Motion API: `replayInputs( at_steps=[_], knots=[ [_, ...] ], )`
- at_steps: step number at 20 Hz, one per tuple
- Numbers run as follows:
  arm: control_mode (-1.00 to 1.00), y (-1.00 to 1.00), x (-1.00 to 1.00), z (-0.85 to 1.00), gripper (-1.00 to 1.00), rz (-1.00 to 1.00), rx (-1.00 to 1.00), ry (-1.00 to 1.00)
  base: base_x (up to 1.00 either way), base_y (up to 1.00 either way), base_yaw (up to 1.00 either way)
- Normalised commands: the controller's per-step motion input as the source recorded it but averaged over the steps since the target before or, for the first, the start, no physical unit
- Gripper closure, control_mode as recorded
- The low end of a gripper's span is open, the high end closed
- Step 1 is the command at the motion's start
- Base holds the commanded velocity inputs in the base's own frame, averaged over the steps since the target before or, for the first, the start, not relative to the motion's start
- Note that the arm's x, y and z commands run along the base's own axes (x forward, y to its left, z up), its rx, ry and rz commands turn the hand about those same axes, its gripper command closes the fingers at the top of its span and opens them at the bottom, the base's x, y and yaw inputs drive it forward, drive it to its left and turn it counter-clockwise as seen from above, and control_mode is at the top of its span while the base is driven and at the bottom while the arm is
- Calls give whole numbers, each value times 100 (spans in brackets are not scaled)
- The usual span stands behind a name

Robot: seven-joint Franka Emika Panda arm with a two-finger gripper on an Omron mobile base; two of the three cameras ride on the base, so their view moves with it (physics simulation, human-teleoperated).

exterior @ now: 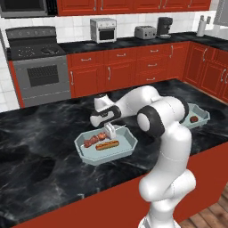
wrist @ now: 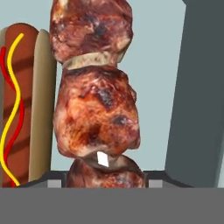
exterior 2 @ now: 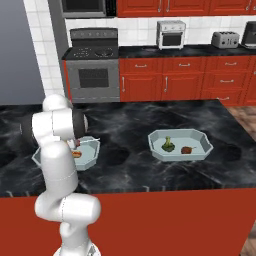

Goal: Place the cold items (broccoli and pear) from the fridge in one tupperware on the dining counter. Place the warm items (hot dog and kebab skewer) in the stove area in another tupperware.

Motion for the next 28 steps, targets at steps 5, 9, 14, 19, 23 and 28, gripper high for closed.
replayInputs(
  at_steps=[5,9,14,19,23,28],
  knots=[
    [-100,0,-14,-1,-100,0,0,-14,0,0,0],
    [-100,0,-47,32,-100,0,0,-24,0,0,0],
    [-100,0,-47,60,-100,0,0,-32,0,0,0],
    [-100,0,-59,62,-100,-4,0,-32,0,0,0],
    [-100,0,-76,56,-100,-17,0,-33,0,0,0],
    [-100,-4,-86,45,-100,-49,7,-33,0,0,0]
  ],
)
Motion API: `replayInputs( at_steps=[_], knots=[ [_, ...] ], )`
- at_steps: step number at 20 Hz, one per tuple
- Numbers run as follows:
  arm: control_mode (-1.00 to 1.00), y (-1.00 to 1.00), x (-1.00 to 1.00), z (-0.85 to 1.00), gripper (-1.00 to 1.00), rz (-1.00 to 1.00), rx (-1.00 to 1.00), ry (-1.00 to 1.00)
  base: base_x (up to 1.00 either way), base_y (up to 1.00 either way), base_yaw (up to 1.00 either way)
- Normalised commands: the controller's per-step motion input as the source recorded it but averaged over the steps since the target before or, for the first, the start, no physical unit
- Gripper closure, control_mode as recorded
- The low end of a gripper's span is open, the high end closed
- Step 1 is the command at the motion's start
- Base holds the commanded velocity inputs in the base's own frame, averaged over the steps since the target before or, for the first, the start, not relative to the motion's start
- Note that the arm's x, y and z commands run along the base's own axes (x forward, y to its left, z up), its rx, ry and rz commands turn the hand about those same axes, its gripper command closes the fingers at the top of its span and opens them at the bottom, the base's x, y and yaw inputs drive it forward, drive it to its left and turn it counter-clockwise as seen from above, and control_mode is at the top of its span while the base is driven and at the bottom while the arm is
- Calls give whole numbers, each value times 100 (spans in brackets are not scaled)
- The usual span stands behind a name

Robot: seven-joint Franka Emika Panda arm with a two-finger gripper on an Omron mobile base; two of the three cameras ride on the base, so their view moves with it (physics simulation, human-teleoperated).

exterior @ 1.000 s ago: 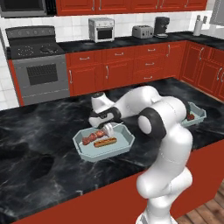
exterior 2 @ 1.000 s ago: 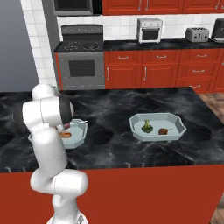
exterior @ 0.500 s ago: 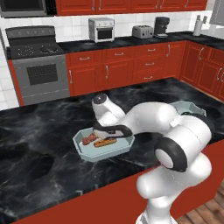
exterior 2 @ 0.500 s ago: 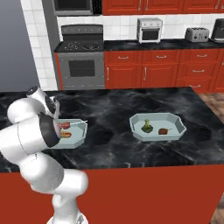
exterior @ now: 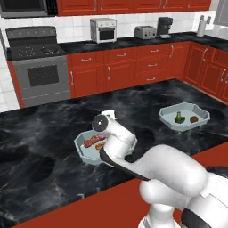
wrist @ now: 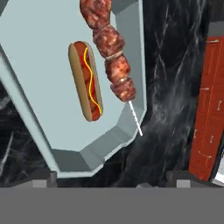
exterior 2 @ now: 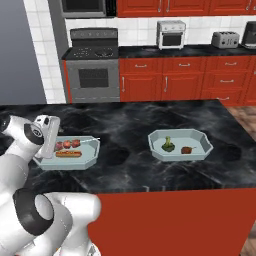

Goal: Place the cold items (broccoli and pear) from the fridge in one tupperware on the dining counter. Place the warm items (hot dog and kebab skewer) in the stove area in another tupperware.

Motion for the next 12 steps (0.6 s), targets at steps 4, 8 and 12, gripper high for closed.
replayInputs(
  at_steps=[4,8,12],
  knots=[
    [-100,-13,-80,49,-100,-63,36,-16,0,0,0],
    [-100,-11,-79,59,-100,-63,40,-11,0,0,0],
    [-100,-13,-77,59,-100,-47,29,-22,0,0,0]
  ],
)
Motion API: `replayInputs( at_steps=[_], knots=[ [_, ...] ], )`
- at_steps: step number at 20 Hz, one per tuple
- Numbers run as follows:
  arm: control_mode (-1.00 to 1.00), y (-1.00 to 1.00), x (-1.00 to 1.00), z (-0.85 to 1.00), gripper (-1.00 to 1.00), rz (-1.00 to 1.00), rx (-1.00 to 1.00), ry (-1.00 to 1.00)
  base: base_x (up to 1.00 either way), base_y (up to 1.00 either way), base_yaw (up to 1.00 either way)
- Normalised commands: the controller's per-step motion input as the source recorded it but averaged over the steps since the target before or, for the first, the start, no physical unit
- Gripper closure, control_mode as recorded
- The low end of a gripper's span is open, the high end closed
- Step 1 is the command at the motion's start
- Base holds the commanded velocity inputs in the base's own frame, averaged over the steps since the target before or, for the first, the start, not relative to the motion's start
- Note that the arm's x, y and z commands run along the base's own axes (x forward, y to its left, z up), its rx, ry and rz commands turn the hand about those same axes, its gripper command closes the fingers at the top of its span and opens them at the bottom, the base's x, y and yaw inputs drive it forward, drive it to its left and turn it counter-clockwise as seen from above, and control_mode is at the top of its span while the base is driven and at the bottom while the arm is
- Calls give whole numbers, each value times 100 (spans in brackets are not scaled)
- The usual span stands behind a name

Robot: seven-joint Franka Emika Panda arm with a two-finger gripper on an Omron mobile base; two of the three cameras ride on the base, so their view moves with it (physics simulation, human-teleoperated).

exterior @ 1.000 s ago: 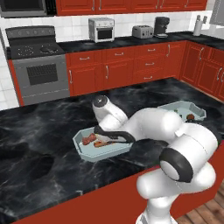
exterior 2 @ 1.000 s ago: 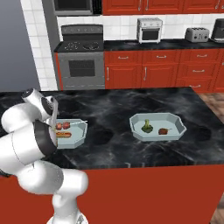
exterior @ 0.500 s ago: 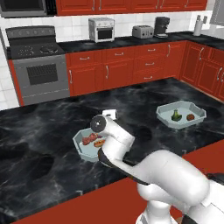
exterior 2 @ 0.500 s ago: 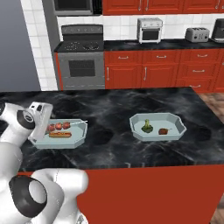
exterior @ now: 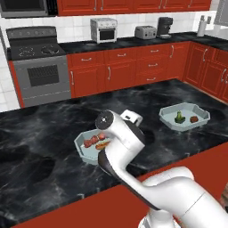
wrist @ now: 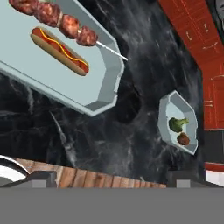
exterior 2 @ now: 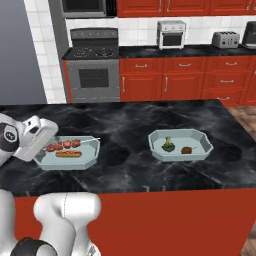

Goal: Place the cold items (broccoli and pear) from the fridge in one tupperware on the dining counter. Place the warm items (hot dog and kebab skewer) in the stove area in another tupperware.

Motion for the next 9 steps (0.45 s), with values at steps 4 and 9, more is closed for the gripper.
replayInputs(
  at_steps=[4,9],
  knots=[
    [-100,-35,-97,45,-100,-24,25,-50,0,0,0],
    [-100,-40,-95,58,-100,-17,35,-39,0,0,0]
  ],
)
